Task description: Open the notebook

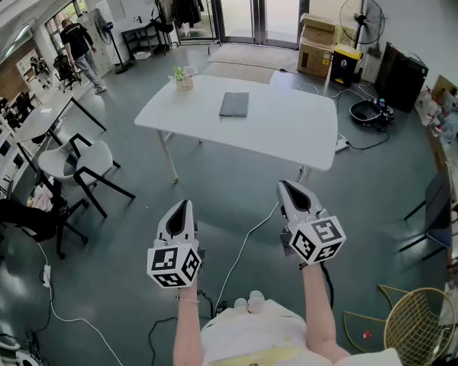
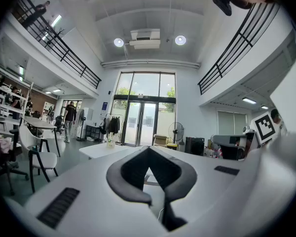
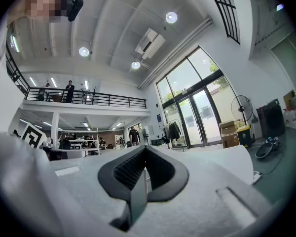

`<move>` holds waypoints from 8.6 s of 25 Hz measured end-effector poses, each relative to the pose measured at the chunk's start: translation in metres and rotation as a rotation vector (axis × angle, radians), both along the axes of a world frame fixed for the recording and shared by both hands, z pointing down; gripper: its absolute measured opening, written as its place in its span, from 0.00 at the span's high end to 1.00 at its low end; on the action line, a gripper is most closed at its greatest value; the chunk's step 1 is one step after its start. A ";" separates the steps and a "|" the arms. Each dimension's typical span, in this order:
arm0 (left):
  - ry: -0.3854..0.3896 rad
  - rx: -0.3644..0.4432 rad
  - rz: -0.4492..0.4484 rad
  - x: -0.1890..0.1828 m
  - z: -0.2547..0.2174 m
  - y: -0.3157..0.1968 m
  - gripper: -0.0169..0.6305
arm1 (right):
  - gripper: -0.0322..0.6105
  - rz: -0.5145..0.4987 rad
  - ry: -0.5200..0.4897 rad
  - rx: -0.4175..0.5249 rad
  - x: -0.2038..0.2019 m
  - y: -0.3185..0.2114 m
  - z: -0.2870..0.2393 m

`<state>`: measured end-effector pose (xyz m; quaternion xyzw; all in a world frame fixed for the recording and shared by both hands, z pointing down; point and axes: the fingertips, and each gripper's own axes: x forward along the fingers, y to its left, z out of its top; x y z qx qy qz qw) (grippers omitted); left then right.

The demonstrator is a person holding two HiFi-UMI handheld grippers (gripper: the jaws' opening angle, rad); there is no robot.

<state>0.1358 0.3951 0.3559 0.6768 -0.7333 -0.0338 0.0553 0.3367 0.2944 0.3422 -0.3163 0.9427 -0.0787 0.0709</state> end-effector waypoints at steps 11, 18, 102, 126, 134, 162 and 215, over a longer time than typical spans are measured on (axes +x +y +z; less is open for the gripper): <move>0.007 -0.013 0.009 -0.004 0.000 -0.001 0.98 | 0.94 0.018 -0.024 -0.031 -0.005 -0.005 0.001; 0.025 -0.008 0.015 -0.020 0.004 0.002 0.98 | 0.94 0.032 -0.036 -0.050 -0.016 -0.004 0.003; 0.235 -0.346 0.318 -0.272 0.143 -0.547 0.98 | 0.72 0.303 -0.004 -0.465 -0.286 -0.520 0.134; 0.382 -0.572 0.354 -0.270 0.218 -0.630 0.98 | 0.72 0.290 0.136 -0.684 -0.297 -0.625 0.220; 0.412 -0.617 0.328 -0.266 0.236 -0.655 0.98 | 0.72 0.256 0.231 -0.825 -0.288 -0.644 0.271; 0.499 -0.680 0.269 -0.260 0.254 -0.663 0.98 | 0.85 0.103 0.294 -0.996 -0.298 -0.647 0.311; 0.566 -0.555 0.412 -0.407 0.218 -0.646 0.98 | 0.90 0.224 0.504 -0.610 -0.452 -0.614 0.175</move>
